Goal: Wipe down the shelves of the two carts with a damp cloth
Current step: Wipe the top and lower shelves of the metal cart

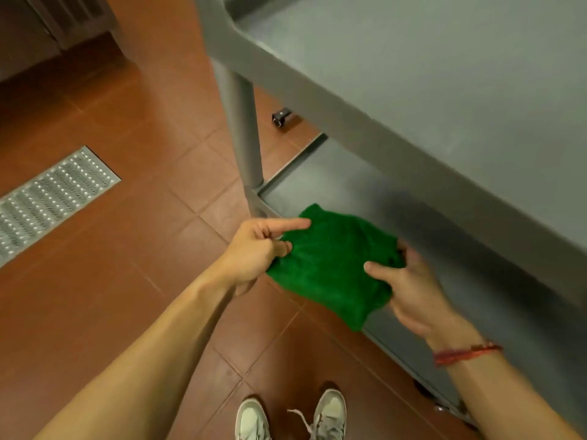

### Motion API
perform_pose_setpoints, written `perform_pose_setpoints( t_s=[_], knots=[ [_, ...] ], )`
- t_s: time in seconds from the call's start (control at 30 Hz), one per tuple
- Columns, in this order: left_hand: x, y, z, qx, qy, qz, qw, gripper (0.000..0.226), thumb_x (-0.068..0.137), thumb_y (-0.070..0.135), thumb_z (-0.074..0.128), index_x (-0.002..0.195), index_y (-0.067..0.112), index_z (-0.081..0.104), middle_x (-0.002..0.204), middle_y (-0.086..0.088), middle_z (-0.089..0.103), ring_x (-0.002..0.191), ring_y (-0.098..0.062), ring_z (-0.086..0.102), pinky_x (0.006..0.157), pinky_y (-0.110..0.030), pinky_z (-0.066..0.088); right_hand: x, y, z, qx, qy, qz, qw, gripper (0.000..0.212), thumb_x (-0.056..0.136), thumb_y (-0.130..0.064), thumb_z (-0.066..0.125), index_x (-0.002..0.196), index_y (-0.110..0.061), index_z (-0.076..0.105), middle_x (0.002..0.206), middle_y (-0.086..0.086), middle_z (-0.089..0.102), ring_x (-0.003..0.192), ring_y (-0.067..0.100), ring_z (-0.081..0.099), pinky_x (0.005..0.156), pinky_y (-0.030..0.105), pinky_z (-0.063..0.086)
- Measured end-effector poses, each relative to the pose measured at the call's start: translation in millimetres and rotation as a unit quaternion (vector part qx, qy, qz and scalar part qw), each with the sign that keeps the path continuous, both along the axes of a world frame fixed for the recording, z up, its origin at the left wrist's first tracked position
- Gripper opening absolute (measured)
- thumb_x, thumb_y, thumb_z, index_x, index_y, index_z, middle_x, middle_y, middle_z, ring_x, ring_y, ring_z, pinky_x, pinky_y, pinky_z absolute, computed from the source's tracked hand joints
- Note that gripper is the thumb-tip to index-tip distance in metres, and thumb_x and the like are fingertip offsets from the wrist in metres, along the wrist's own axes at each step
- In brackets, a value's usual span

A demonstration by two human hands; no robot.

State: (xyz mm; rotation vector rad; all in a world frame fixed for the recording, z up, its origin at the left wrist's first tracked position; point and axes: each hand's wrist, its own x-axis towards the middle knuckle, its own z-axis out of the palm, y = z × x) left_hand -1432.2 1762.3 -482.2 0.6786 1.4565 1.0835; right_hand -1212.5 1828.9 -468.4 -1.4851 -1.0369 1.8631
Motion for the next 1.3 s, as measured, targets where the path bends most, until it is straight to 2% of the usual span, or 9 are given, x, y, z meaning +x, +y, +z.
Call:
perform_pose_setpoints(
  t_s=[0.13, 0.23, 0.37, 0.63, 0.7, 0.77, 0.87, 1.0, 1.3],
  knots=[
    [-9, 49, -23, 0.034, 0.052, 0.006, 0.998, 0.056, 0.083, -0.015, 0.053, 0.104, 0.031, 0.077, 0.047, -0.003, 0.045, 0.054, -0.028, 0.020, 0.069, -0.041, 0.029, -10, 46, -34, 0.024, 0.032, -0.018, 0.999, 0.040, 0.087, 0.019, 0.052, 0.111, -0.011, 0.063, 0.095, 0.004, 0.076, 0.084, 0.019, 0.074, 0.062, 0.035, 0.062],
    [-20, 83, -35, 0.043, 0.073, 0.006, 0.996, 0.051, 0.077, -0.007, 0.056, 0.107, 0.029, 0.077, 0.075, -0.024, 0.070, 0.069, -0.035, 0.042, 0.070, -0.046, 0.034, -19, 82, -50, 0.036, 0.056, -0.004, 0.998, 0.046, 0.089, 0.015, 0.052, 0.127, -0.011, 0.058, 0.115, 0.012, 0.070, 0.101, 0.030, 0.070, 0.067, 0.045, 0.062],
    [-35, 124, -61, 0.050, 0.141, -0.013, 0.989, 0.053, 0.083, -0.016, 0.054, 0.104, 0.028, 0.075, 0.083, 0.004, 0.070, 0.068, -0.019, 0.044, 0.072, -0.032, 0.041, -31, 119, -79, 0.073, 0.055, 0.010, 0.996, 0.042, 0.089, 0.014, 0.052, 0.118, -0.013, 0.063, 0.114, 0.013, 0.072, 0.098, 0.033, 0.071, 0.063, 0.048, 0.060],
    [-44, 154, -113, 0.049, 0.334, -0.086, 0.938, 0.060, 0.082, -0.019, 0.043, 0.129, 0.012, 0.064, 0.124, -0.005, 0.066, 0.110, -0.019, 0.066, 0.097, -0.033, 0.054, -34, 151, -139, 0.131, -0.030, 0.083, 0.987, 0.040, 0.084, 0.019, 0.059, 0.114, -0.008, 0.057, 0.110, 0.017, 0.068, 0.088, 0.026, 0.072, 0.065, 0.042, 0.063],
    [-47, 154, -116, 0.058, 0.442, -0.110, 0.888, 0.062, 0.079, -0.014, 0.046, 0.134, 0.010, 0.061, 0.131, -0.006, 0.062, 0.119, -0.020, 0.060, 0.103, -0.030, 0.047, -28, 160, -141, 0.243, -0.201, 0.142, 0.938, 0.057, 0.075, -0.001, 0.079, 0.122, -0.019, 0.052, 0.110, 0.012, 0.064, 0.089, 0.025, 0.069, 0.074, 0.044, 0.061],
    [-51, 153, -121, 0.104, 0.508, -0.084, 0.851, 0.052, 0.080, -0.008, 0.051, 0.128, 0.009, 0.065, 0.132, -0.005, 0.059, 0.121, -0.022, 0.055, 0.106, -0.032, 0.044, -25, 164, -137, 0.417, -0.361, 0.183, 0.814, 0.069, 0.070, -0.025, 0.084, 0.128, -0.033, 0.047, 0.116, 0.002, 0.054, 0.101, 0.020, 0.060, 0.090, 0.045, 0.054],
    [-54, 156, -136, 0.167, 0.550, -0.031, 0.818, 0.035, 0.095, 0.014, 0.048, 0.125, 0.008, 0.065, 0.133, -0.007, 0.058, 0.124, -0.023, 0.052, 0.108, -0.035, 0.040, -45, 150, -132, 0.592, -0.292, 0.259, 0.705, 0.042, 0.092, -0.032, 0.064, 0.133, -0.027, 0.055, 0.126, -0.001, 0.051, 0.116, 0.013, 0.050, 0.103, 0.038, 0.044],
    [-45, 159, -155, 0.183, 0.553, -0.020, 0.813, 0.051, 0.095, 0.034, 0.031, 0.122, 0.006, 0.064, 0.127, -0.011, 0.062, 0.121, -0.027, 0.053, 0.106, -0.038, 0.039, -87, 138, -156, 0.584, -0.352, 0.454, 0.574, 0.051, 0.103, -0.050, 0.027, 0.153, -0.037, 0.030, 0.164, 0.002, 0.020, 0.150, 0.017, 0.018, 0.123, 0.041, 0.019],
    [-36, 159, -167, 0.199, 0.539, 0.055, 0.816, 0.045, 0.098, 0.042, 0.025, 0.117, 0.019, 0.060, 0.116, 0.000, 0.066, 0.109, -0.021, 0.057, 0.094, -0.044, 0.044, -103, 146, -166, 0.520, -0.430, 0.476, 0.564, 0.050, 0.104, -0.046, 0.013, 0.153, -0.050, 0.005, 0.166, -0.006, -0.014, 0.151, 0.013, -0.017, 0.122, 0.052, -0.011]
  ],
)
